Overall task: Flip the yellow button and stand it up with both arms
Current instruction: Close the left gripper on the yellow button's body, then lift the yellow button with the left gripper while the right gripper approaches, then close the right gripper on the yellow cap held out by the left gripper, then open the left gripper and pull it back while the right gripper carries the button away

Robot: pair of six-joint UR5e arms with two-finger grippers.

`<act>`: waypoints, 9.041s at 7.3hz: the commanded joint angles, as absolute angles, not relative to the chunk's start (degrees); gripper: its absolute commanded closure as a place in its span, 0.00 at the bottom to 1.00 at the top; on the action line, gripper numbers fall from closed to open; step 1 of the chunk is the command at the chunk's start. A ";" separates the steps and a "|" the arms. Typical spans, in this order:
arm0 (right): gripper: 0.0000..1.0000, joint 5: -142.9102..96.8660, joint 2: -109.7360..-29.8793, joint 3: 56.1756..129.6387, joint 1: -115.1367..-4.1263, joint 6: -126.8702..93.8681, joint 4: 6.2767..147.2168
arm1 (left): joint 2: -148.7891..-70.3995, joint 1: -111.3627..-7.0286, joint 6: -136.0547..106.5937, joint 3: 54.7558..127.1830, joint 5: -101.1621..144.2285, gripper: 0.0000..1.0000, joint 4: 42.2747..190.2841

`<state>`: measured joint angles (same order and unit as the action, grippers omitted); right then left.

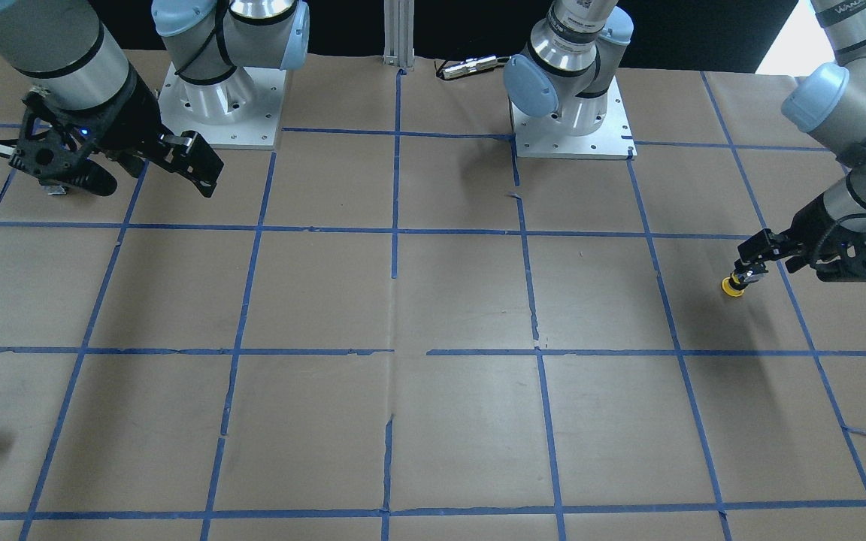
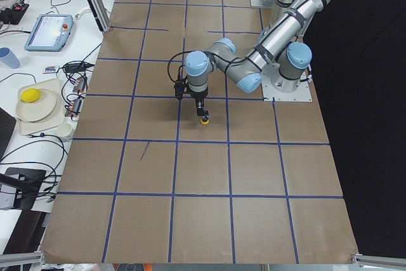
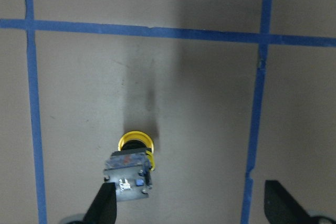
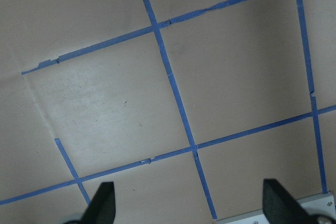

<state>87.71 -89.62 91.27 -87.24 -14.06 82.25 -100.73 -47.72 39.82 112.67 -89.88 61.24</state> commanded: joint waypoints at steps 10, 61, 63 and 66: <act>0.00 86.40 -94.39 93.25 -87.36 -14.06 81.21 | -101.78 -45.26 41.66 120.32 -89.65 0.24 49.57; 0.67 44.89 -91.23 96.33 -90.44 -69.88 101.86 | -91.84 -83.85 40.52 106.44 -6.31 0.00 111.10; 0.68 50.32 -92.46 96.59 -86.68 -58.52 98.55 | -92.37 -83.76 34.76 105.04 -13.50 0.00 106.12; 0.83 69.80 -92.46 97.12 -82.72 -32.18 88.62 | -93.43 -85.51 12.56 101.43 -27.13 0.00 90.13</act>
